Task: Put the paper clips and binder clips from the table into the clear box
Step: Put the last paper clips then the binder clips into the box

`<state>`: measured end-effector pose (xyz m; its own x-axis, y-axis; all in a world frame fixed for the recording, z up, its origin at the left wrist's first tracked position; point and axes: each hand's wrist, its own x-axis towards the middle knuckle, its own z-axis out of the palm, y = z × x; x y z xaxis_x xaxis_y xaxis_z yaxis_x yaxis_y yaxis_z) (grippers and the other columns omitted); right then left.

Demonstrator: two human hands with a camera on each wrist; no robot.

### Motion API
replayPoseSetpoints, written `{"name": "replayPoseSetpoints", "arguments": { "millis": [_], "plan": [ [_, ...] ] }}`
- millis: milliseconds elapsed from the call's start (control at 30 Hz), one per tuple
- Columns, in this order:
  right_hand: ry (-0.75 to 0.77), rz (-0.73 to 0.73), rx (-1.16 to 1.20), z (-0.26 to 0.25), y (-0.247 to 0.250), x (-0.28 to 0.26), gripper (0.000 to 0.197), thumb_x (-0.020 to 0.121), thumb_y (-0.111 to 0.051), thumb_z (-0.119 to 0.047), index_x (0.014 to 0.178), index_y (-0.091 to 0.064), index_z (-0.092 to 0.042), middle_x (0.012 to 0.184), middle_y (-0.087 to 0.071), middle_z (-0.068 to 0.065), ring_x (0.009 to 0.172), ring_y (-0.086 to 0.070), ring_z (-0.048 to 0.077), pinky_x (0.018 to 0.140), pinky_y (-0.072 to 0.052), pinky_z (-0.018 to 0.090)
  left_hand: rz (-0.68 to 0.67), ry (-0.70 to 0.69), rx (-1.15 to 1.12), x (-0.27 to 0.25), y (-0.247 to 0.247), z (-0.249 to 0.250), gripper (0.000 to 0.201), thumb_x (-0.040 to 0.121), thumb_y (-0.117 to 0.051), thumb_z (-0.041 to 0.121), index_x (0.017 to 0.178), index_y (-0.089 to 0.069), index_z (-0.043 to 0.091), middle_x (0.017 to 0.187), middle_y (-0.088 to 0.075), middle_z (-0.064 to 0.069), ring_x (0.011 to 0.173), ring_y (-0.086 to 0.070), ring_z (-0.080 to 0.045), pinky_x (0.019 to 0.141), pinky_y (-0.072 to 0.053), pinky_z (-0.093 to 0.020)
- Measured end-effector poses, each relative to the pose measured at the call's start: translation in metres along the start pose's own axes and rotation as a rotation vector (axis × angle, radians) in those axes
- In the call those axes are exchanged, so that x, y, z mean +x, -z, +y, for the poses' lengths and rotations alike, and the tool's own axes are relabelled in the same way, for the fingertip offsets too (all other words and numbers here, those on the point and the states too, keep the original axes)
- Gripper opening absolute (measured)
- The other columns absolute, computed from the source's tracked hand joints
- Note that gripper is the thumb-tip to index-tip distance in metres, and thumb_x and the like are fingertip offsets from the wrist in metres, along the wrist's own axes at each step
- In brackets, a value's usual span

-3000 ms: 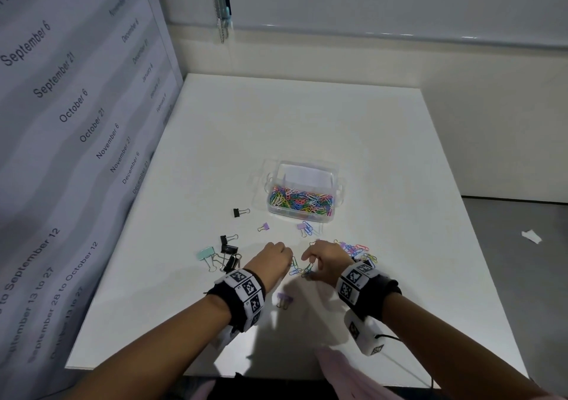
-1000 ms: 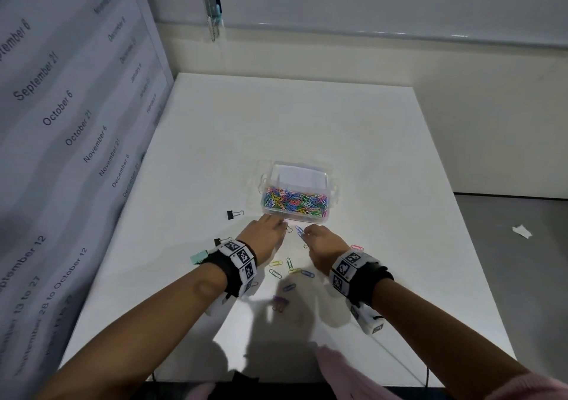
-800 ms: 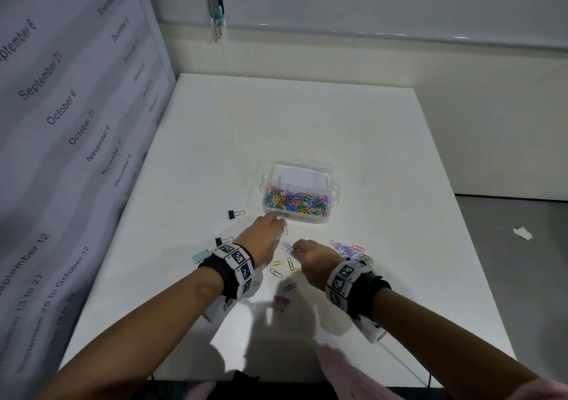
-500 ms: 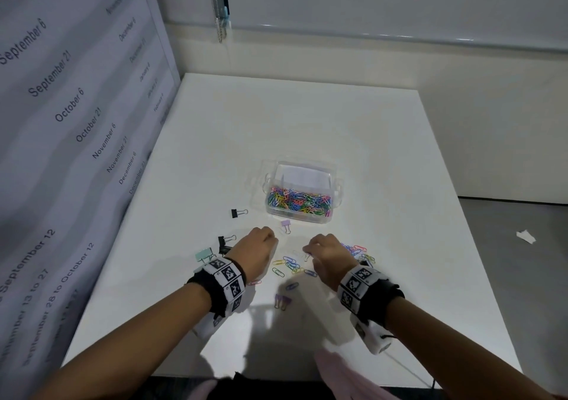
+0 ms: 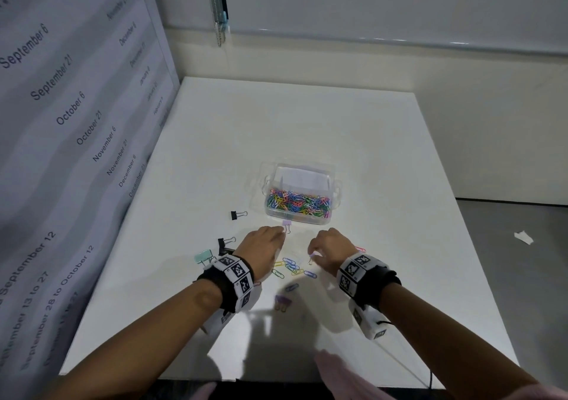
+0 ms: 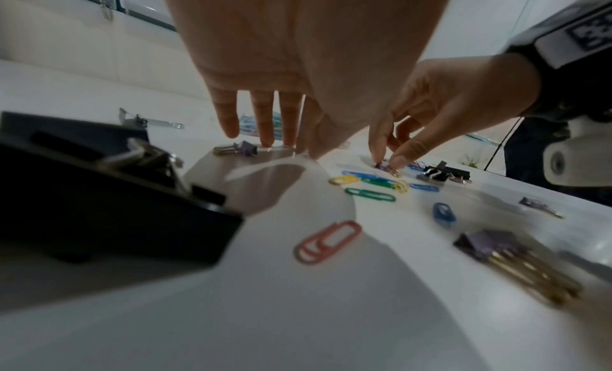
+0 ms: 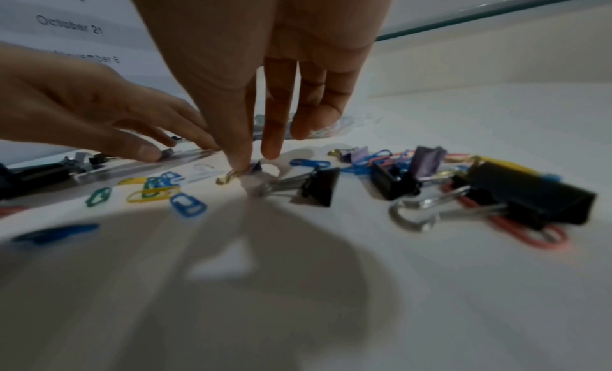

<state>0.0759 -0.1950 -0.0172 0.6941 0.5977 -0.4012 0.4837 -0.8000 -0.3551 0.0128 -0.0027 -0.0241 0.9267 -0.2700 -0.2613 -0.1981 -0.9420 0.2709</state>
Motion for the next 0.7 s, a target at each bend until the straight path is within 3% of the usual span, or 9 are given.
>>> {"name": "replayPoseSetpoints", "arguments": {
  "millis": [133,267,400,467,567,700],
  "plan": [
    [-0.1,0.047,-0.007,0.006,0.005,0.002,0.024,0.087,-0.052,-0.016,0.108,-0.062,-0.012,0.117,-0.057,0.011,0.112,-0.047,0.028,0.093,-0.038,0.032,-0.016,-0.056,-0.001,-0.01,-0.004,0.0,0.05,0.085,-0.046,0.004,0.133,-0.046,0.013,0.145,-0.039,-0.008,0.133,-0.035,-0.028,0.104,-0.034,-0.042],
    [-0.061,0.068,0.028,-0.008,0.002,0.004,0.029,0.087,-0.051,-0.013,0.115,-0.058,-0.012,0.12,-0.053,0.01,0.115,-0.046,0.028,0.097,-0.038,0.033,0.129,-0.122,-0.066,-0.026,-0.005,-0.004,0.038,0.083,-0.04,0.016,0.112,-0.065,0.019,0.116,-0.063,-0.009,0.109,-0.057,-0.032,0.084,-0.052,-0.043],
    [0.018,0.001,0.057,-0.034,-0.008,0.007,0.039,0.087,-0.049,-0.011,0.126,-0.049,-0.012,0.126,-0.048,0.01,0.12,-0.042,0.026,0.1,-0.037,0.035,0.049,0.077,-0.206,-0.042,-0.001,-0.013,0.039,0.084,-0.058,0.025,0.122,-0.055,0.022,0.122,-0.049,-0.003,0.116,-0.043,-0.021,0.101,-0.039,-0.034],
    [0.038,-0.009,0.075,-0.043,-0.015,0.009,0.041,0.085,-0.05,-0.007,0.125,-0.048,-0.012,0.125,-0.045,0.011,0.118,-0.043,0.027,0.097,-0.039,0.036,0.013,0.112,-0.241,-0.052,-0.002,-0.018,0.043,0.081,-0.065,0.027,0.121,-0.051,0.02,0.122,-0.046,-0.002,0.117,-0.043,-0.019,0.101,-0.037,-0.028],
    [0.086,0.0,0.114,-0.049,-0.026,0.002,0.037,0.08,-0.048,0.003,0.115,-0.055,-0.008,0.119,-0.048,0.014,0.11,-0.046,0.03,0.092,-0.04,0.036,-0.042,0.135,-0.257,-0.062,-0.007,-0.025,0.044,0.081,-0.066,0.022,0.121,-0.049,0.016,0.123,-0.044,-0.003,0.116,-0.044,-0.018,0.096,-0.036,-0.024],
    [0.189,0.027,0.198,-0.043,-0.038,-0.012,0.025,0.076,-0.055,0.003,0.099,-0.065,-0.003,0.103,-0.058,0.022,0.097,-0.055,0.037,0.086,-0.047,0.04,-0.127,0.148,-0.184,-0.065,-0.011,-0.026,0.036,0.087,-0.06,0.02,0.12,-0.049,0.014,0.124,-0.047,-0.005,0.117,-0.045,-0.021,0.097,-0.034,-0.026]
  ]
}}
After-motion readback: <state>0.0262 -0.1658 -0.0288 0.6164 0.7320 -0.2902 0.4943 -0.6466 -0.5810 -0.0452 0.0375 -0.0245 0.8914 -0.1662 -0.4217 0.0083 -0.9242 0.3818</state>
